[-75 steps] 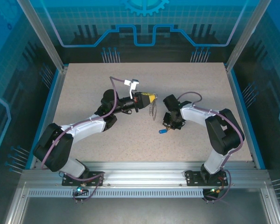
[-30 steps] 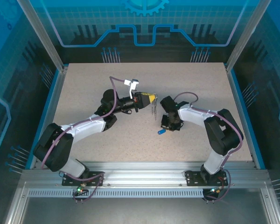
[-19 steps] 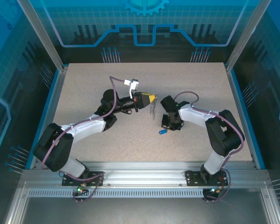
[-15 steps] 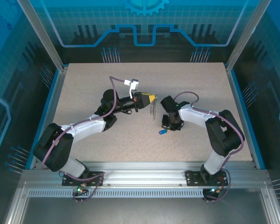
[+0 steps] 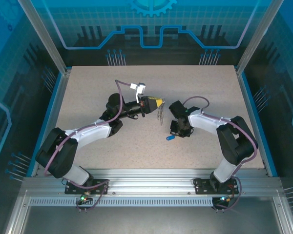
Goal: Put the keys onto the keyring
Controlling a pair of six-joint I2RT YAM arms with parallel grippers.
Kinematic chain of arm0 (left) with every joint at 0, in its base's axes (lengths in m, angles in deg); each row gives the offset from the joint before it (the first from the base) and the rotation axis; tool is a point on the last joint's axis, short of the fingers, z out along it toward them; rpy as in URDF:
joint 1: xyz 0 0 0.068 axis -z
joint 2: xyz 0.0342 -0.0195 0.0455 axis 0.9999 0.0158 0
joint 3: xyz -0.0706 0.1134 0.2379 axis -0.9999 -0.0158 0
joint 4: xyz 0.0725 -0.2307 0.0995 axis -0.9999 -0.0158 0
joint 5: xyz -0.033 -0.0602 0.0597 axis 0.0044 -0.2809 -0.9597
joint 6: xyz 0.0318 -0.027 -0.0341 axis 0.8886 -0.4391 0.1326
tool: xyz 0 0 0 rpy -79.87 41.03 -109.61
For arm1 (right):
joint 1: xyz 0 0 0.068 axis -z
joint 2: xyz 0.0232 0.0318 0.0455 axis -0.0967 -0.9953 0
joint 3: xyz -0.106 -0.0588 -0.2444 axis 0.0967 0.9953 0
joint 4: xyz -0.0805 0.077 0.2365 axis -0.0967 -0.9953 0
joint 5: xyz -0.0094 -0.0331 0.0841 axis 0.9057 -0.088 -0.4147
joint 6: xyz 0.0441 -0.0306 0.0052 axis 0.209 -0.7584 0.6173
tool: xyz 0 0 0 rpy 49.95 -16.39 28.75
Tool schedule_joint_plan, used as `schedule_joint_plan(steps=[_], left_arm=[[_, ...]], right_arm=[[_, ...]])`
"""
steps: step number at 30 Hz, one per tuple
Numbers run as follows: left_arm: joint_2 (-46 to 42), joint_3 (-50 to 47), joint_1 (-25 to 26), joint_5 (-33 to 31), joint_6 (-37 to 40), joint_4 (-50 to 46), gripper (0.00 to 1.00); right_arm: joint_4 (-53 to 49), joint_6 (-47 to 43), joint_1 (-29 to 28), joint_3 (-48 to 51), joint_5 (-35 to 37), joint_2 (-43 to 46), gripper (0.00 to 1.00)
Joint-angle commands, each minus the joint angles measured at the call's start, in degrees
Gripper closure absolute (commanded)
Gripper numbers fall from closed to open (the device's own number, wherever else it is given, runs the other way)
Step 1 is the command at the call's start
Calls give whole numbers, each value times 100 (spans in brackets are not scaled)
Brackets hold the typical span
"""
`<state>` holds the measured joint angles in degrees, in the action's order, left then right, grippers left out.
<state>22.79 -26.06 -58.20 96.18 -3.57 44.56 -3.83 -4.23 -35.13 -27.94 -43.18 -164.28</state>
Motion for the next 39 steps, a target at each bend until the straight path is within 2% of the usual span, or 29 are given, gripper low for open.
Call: schedule_joint_plan(steps=[1, 20, 39], left_arm=[[2, 66, -22, 116, -96, 360, 100], [20, 68, -22, 118, -113, 367, 100], [45, 74, -22, 108, -131, 374, 100]], right_arm=[[-44, 18, 14, 74, 20, 133, 86], [136, -8, 66, 182, -80, 76, 92], [255, -21, 119, 272, -140, 36, 92]])
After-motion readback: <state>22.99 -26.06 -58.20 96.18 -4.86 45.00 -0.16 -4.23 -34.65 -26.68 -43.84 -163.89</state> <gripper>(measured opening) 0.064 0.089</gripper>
